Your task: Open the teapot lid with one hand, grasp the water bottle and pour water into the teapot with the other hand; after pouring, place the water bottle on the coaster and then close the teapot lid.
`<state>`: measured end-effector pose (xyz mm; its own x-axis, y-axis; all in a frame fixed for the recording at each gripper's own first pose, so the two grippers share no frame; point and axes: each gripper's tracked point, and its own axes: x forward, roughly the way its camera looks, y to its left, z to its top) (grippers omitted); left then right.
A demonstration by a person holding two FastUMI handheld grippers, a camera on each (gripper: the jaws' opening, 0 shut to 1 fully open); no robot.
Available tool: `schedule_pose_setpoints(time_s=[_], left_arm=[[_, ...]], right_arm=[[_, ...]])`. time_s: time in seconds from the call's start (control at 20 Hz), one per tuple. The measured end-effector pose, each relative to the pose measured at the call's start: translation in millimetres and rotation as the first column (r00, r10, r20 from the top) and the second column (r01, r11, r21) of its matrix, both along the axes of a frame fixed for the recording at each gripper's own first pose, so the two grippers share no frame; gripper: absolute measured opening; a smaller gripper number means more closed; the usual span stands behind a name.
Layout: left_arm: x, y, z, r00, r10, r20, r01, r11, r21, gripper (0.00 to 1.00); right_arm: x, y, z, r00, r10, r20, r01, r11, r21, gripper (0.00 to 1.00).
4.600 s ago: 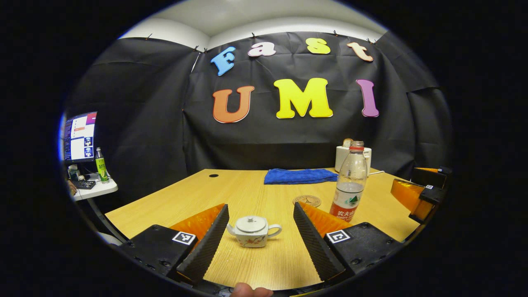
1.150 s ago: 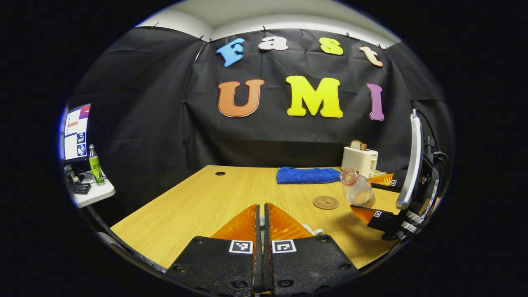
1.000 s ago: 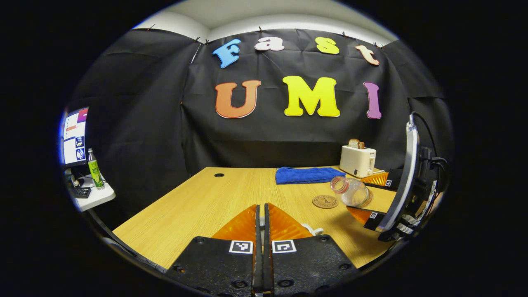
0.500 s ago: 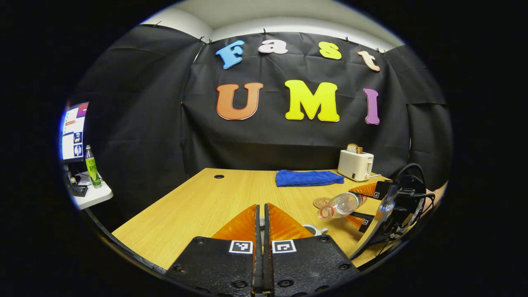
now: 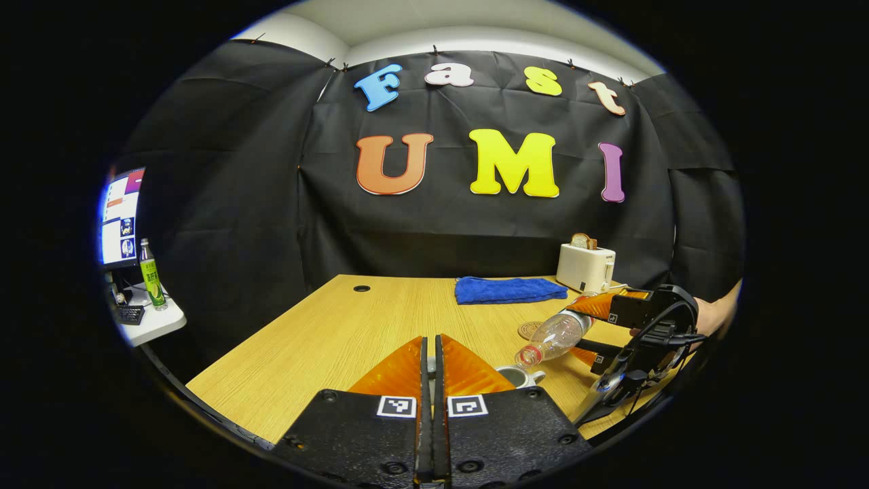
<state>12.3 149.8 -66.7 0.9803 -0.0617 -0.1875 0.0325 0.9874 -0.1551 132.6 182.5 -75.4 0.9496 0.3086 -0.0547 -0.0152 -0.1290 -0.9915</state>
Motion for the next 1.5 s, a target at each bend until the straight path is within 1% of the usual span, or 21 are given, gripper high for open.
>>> schedule_pose_setpoints(time_s=[0.7,1.5], left_arm=[[-2,10,-4,1.000,0.009,-0.007,-0.010,1.000,-0.013,0.03],[-3,13,-4,1.000,0.008,-0.009,-0.008,1.000,-0.009,0.03]], right_arm=[[-3,12,18,0.992,0.059,0.111,-0.044,0.990,-0.134,0.68],[-2,14,33,0.983,0.085,0.165,-0.045,0.971,-0.234,0.68]])
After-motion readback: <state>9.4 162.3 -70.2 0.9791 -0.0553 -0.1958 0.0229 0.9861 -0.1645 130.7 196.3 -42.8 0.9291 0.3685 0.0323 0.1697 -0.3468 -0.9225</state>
